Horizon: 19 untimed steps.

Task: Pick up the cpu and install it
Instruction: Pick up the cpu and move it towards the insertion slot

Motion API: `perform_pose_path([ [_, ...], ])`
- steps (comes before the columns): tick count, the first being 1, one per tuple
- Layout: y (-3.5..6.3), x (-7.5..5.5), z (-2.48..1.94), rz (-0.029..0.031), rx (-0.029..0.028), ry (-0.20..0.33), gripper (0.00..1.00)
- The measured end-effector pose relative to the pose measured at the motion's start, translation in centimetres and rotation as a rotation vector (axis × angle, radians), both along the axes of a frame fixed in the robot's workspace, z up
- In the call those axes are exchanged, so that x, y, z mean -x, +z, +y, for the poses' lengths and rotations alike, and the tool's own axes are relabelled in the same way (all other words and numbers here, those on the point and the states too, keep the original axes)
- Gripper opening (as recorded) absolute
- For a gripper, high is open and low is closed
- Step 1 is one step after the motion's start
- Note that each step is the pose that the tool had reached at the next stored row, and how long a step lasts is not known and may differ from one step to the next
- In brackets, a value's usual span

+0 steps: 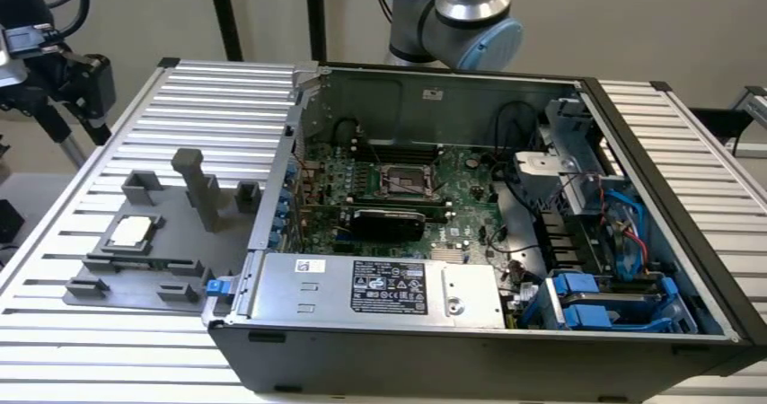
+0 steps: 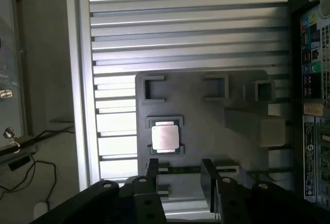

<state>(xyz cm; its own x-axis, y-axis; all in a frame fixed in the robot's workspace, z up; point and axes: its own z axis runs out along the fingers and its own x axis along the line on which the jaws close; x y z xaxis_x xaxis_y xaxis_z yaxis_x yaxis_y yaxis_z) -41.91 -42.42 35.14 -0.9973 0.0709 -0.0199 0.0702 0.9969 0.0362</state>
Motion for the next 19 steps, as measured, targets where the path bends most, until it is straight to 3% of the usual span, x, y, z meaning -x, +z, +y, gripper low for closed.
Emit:
perform_pose_path([
  [2, 0.00, 0.0, 0.00, 0.0002, 0.0004, 0.000, 0.53],
  [5, -0.13, 0.0, -0.01, -0.0002, 0.0014, 0.000, 0.71],
  [7, -0.42, 0.1, 0.00, 0.0000, 0.0018, 0.000, 0.71],
  [8, -0.60, 0.1, 0.02, 0.0001, 0.0018, 0.000, 0.77],
  [19, -2.61, 1.0, 0.27, -0.0001, 0.0017, 0.000, 0.77],
])
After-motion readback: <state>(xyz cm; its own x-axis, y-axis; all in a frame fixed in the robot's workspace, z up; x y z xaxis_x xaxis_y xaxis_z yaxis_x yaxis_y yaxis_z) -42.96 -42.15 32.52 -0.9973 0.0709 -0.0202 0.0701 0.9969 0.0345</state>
